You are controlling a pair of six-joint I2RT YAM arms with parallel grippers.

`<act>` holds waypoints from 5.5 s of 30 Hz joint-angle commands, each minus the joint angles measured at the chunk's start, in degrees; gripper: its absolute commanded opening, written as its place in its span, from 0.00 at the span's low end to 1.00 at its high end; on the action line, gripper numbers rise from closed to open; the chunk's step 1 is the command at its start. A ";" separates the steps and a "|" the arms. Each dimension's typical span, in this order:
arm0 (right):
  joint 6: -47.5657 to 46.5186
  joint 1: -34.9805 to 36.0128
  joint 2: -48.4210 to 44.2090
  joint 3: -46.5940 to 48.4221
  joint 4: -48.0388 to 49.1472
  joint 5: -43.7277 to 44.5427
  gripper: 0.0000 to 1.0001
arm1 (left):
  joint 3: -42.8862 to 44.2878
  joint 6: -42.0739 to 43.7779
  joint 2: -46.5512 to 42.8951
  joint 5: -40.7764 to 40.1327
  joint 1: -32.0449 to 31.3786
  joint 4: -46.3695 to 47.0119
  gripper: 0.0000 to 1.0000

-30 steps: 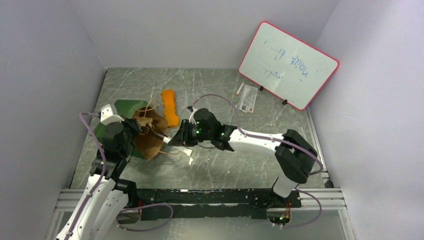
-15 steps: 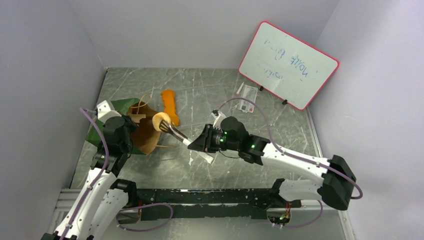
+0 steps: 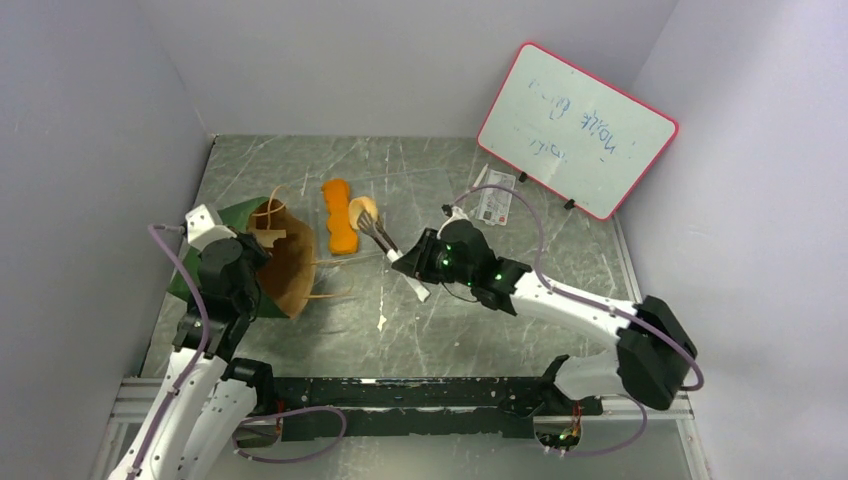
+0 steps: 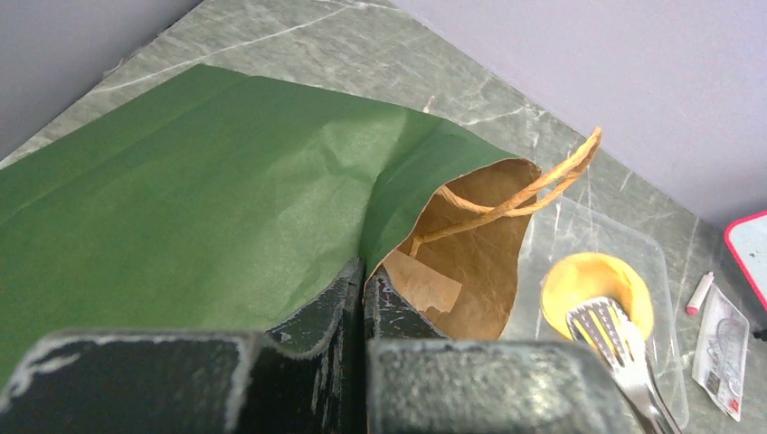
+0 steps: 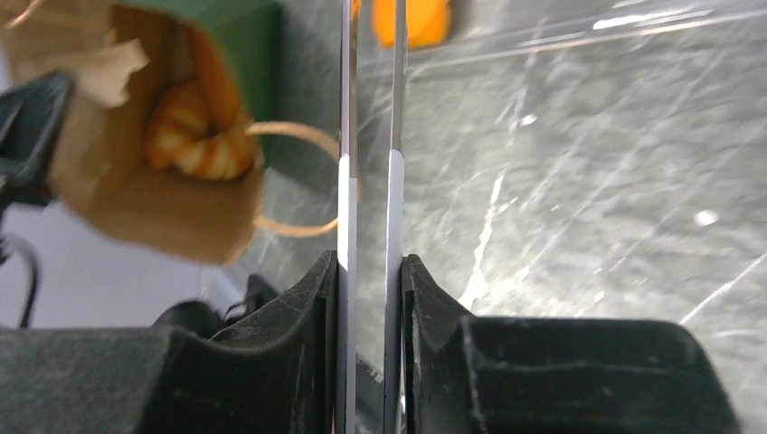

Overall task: Take the fake bread out of the paper bag
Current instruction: Take out the fake bread from the paper bag, then place the fake bread in the container, then take out the fake bread from the paper bag.

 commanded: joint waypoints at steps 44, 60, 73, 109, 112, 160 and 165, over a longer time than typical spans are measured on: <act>2.57 -15.32 23.28 3.08 25.77 -10.12 0.43 | 1.39 -0.91 -2.84 10.78 0.10 -1.52 0.07; 3.28 -15.41 28.58 9.36 25.39 -12.11 0.46 | 3.09 -0.53 -3.28 10.63 0.12 -3.14 0.07; 2.25 -15.98 16.71 1.39 22.78 -9.84 0.47 | 2.68 -0.70 -3.23 11.19 0.14 -2.98 0.07; -1.27 16.40 -3.64 -5.60 10.74 -0.85 0.43 | 0.41 2.11 -6.38 18.75 0.08 -8.01 0.07; -1.14 17.17 -0.55 -5.20 12.49 -1.70 0.43 | 1.29 2.79 -6.02 20.05 0.08 -8.90 0.07; 14.28 8.37 30.77 13.27 17.33 -17.18 0.46 | 1.99 7.02 -8.53 21.56 0.08 -10.12 0.07; 14.43 8.25 28.44 12.97 14.78 -16.04 0.46 | 1.69 7.09 -9.14 20.83 0.08 -10.08 0.07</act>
